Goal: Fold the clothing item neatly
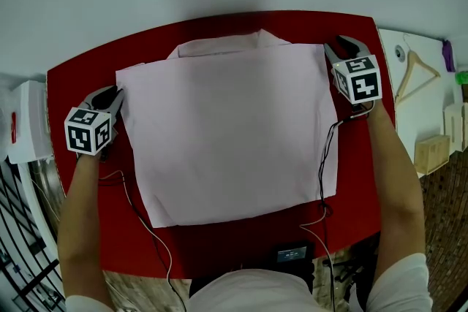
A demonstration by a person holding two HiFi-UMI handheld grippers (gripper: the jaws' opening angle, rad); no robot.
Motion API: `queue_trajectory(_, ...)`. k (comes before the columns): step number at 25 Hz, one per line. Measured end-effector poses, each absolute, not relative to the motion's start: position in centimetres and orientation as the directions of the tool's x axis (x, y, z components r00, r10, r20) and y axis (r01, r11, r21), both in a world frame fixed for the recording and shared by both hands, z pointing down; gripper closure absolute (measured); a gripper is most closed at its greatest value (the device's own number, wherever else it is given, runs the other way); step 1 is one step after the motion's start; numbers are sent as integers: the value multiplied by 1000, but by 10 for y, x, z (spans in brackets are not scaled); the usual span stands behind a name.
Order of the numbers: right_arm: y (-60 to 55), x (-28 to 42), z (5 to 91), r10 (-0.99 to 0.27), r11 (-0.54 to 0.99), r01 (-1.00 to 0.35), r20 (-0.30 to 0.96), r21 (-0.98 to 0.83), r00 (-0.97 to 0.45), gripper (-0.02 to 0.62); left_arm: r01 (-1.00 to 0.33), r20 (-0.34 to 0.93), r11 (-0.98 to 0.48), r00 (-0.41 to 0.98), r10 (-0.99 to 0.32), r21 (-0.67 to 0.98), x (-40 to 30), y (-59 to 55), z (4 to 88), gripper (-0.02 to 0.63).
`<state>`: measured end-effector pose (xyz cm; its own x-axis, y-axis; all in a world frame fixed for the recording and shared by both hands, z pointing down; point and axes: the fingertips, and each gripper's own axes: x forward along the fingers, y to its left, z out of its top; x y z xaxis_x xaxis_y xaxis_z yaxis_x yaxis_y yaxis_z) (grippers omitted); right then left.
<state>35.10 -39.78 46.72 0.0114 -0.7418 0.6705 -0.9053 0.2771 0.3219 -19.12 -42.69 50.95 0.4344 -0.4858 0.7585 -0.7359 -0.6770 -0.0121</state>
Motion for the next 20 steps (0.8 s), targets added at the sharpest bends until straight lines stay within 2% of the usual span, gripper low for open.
queue_trajectory(8, -343, 331, 451, -722, 322, -898, 691, 300, -28, 477, -746, 739, -665, 467, -485, 35, -194, -376, 486, 549)
queue_trajectory(15, -275, 303, 472, -643, 367, -908, 761, 203, -90, 483, -732, 743, -671, 514, -430, 118, -183, -310, 484, 551)
queue_trajectory(18, -243, 287, 481, -599, 384, -910, 792, 156, -118, 546, -695, 762, -700, 539, -359, 162, -172, -274, 492, 561)
queue_trajectory(20, -223, 280, 493, -562, 393, -911, 817, 126, -129, 560, -673, 787, -718, 535, -308, 177, -168, -251, 504, 583)
